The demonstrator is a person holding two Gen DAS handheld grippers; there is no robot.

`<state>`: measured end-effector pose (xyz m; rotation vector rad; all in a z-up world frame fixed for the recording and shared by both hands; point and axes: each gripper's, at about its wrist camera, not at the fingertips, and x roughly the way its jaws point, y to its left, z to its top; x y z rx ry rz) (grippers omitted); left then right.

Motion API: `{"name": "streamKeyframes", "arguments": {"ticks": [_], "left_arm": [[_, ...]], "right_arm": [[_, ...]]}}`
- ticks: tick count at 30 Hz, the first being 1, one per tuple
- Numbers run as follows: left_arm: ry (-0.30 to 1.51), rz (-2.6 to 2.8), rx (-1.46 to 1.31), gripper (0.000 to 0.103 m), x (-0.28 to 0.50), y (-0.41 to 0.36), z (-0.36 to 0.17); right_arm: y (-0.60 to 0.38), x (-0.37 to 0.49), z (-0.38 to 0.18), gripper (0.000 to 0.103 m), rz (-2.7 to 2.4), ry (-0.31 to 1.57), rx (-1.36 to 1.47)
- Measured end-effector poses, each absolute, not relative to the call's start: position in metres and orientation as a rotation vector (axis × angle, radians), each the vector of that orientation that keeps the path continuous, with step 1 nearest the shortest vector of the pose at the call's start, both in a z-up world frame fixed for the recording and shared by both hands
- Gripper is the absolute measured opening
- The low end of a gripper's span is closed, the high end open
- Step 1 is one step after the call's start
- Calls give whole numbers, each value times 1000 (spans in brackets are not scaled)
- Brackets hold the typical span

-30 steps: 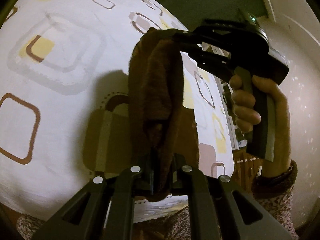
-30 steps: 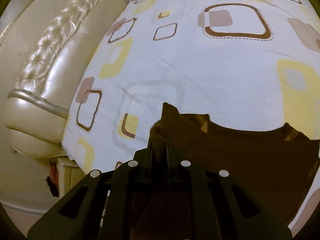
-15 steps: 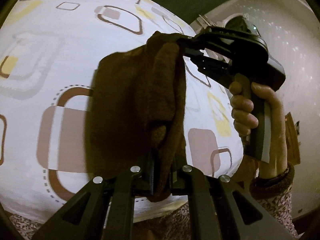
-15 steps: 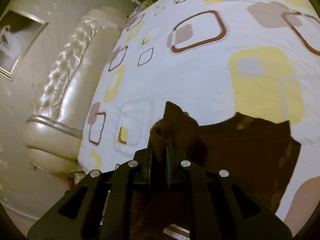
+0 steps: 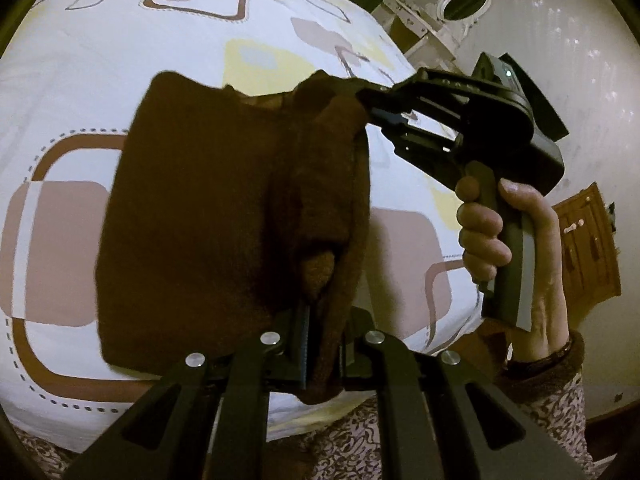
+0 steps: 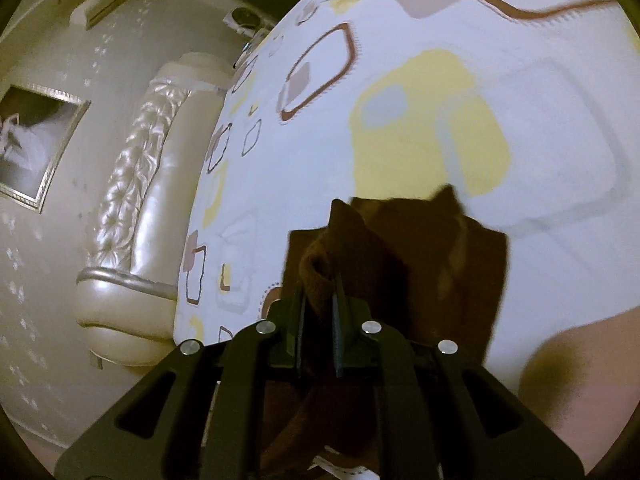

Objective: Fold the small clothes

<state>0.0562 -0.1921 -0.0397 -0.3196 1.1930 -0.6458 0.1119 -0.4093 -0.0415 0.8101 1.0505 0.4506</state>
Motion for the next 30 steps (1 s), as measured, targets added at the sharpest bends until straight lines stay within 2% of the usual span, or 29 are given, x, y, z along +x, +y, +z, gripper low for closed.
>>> {"name": "streamKeyframes", "arguments": {"ticks": [14,30], "left_arm": [[1179,-564,-191,10,43,-238,-58],[1209,-515,-159,12,40,-255,-77]], "right_arm": [[-446,102,-94,10,414,1057,934],[-460,98,-134,10,387,1069,1005]]}}
